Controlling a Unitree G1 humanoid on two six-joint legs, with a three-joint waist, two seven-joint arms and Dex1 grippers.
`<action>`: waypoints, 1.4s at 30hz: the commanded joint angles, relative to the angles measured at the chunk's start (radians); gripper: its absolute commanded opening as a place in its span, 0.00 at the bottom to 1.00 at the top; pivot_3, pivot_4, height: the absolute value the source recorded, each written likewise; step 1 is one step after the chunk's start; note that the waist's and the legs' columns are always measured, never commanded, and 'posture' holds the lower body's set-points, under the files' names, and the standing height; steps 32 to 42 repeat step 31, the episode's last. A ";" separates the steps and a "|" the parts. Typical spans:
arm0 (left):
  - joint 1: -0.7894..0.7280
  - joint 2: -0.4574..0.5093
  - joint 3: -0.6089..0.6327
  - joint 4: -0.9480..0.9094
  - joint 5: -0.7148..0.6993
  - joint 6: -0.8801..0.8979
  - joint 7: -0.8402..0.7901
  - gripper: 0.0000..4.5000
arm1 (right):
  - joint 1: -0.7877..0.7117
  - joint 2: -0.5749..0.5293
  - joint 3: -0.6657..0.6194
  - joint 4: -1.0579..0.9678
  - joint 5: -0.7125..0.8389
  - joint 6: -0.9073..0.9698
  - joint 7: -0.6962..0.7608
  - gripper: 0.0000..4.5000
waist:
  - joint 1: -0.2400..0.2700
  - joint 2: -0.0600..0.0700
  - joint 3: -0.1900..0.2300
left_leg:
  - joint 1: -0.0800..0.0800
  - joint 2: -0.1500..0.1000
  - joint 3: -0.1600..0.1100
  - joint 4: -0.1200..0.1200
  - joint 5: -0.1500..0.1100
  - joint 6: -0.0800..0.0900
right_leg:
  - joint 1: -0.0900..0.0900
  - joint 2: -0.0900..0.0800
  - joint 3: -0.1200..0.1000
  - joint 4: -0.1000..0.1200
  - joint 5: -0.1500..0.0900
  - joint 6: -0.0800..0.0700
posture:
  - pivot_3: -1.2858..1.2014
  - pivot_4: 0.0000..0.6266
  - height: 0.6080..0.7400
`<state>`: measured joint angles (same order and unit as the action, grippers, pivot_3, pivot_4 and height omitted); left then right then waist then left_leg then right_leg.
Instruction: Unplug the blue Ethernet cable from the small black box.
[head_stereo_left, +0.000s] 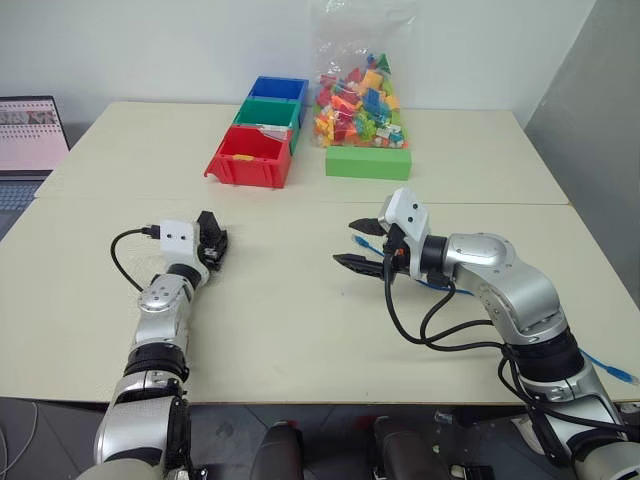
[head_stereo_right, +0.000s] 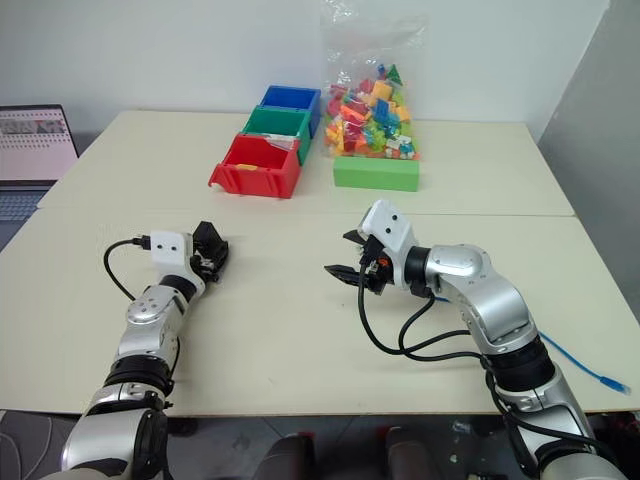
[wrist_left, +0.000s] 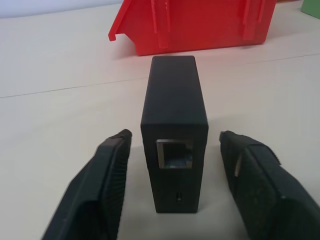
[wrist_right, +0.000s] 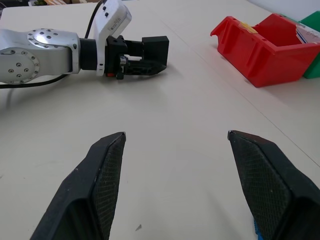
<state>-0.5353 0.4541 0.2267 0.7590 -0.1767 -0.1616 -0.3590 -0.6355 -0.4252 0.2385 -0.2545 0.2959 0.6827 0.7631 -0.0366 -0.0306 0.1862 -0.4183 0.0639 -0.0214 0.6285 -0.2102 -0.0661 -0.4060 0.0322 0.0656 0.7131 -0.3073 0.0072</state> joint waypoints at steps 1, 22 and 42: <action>0.058 -0.003 0.015 -0.110 -0.030 0.072 -0.010 0.90 | -0.004 -0.001 -0.003 -0.037 0.002 -0.011 -0.001 0.77 | 0.000 0.000 0.000 | 0.000 0.000 0.000 0.000 0.000 0.000 | 0.000 0.000 0.000 0.000 0.000 0.000 | 0.52 0.24 1.00; 0.506 0.417 0.192 -0.952 -0.267 0.618 -0.393 0.90 | 0.199 -0.213 -0.251 -0.050 0.154 -0.019 0.116 0.77 | -0.013 0.000 0.000 | 0.001 0.000 -0.001 -0.001 0.000 0.000 | 0.000 0.000 0.003 -0.002 -0.003 0.004 | 0.52 0.24 1.00; 0.446 0.473 0.202 -0.942 -0.309 0.674 -0.457 0.90 | 0.175 -0.258 -0.270 0.003 0.166 -0.041 0.143 0.77 | -0.018 0.000 0.001 | 0.001 0.001 0.000 -0.001 0.000 0.000 | 0.000 0.000 0.003 -0.002 -0.003 0.004 | 0.52 0.24 1.00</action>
